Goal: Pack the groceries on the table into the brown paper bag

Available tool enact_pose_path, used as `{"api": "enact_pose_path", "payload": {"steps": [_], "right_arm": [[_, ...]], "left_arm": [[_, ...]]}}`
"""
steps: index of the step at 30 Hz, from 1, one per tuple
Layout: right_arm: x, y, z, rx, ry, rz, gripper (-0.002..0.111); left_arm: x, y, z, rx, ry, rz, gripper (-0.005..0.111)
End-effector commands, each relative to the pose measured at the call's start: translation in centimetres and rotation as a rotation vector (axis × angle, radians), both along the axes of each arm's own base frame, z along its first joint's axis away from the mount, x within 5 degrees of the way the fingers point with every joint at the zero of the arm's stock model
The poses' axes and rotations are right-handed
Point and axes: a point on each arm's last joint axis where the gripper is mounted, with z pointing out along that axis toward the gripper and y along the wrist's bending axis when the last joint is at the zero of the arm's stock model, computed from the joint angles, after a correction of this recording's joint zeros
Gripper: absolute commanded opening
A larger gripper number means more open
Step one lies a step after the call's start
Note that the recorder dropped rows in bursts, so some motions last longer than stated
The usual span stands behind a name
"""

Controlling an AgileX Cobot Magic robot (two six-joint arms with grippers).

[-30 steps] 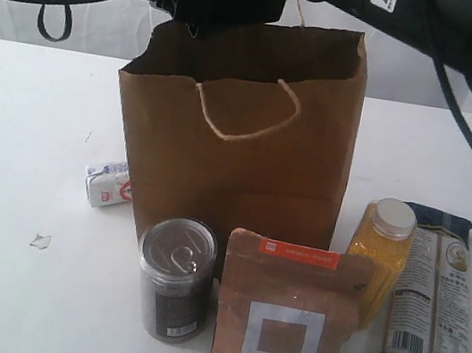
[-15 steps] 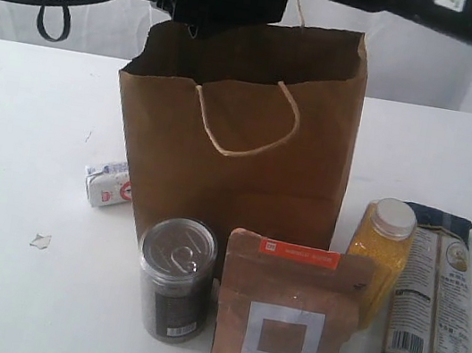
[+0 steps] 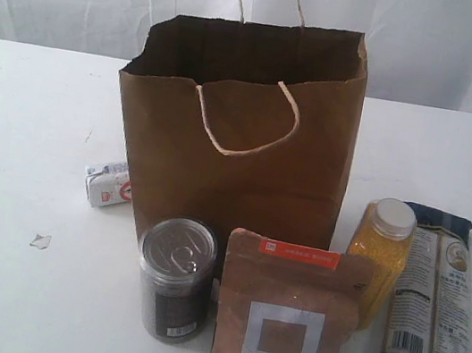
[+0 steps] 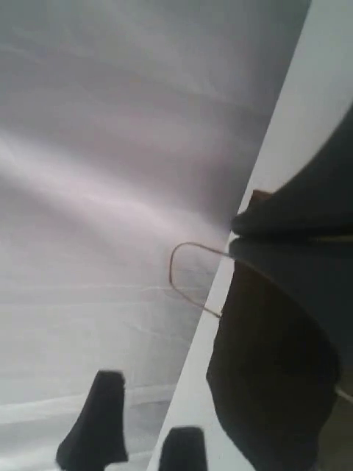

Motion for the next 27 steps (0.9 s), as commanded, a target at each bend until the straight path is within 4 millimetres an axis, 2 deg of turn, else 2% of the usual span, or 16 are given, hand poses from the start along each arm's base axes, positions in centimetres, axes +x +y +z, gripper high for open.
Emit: {"api": "enact_pose_path", "payload": {"steps": [1,4,7,10,14,18,23,27], "right_arm": [[-2.0,-2.5,-0.3,-0.009,0.096,-0.110,0.009],[-3.0,-3.7,-0.7,-0.023,0.162,-0.170,0.021],[-3.7,-4.4,-1.0,-0.021,0.210,-0.197,0.025],[-3.9,-4.6,-1.6,-0.025,0.257,-0.207,0.025],[-4.2,-4.7,-3.3,-0.050,0.339,-0.219,0.025],[-5.1,-5.2,-5.0,-0.026,0.323,-0.196,0.025],[-7.2,-6.3,-6.3,0.081,0.258,-0.169,0.025],[-8.3,-7.2,-7.7,0.092,0.265,-0.180,0.021]], "left_arm": [[-1.7,1.0,1.6,0.010,0.055,0.039,0.105],[-2.6,1.7,2.2,-0.025,0.113,0.011,0.105],[-2.9,2.8,2.7,-0.056,0.166,0.012,0.105],[-3.2,4.1,3.2,-0.074,0.194,0.014,0.105],[-3.1,5.9,3.2,-0.072,0.226,-0.001,0.105],[-2.8,7.6,3.3,-0.090,0.239,0.067,0.105],[-3.2,7.9,3.4,-0.091,0.229,0.076,0.105],[-3.2,7.9,3.4,-0.102,0.254,0.077,0.105]]}}
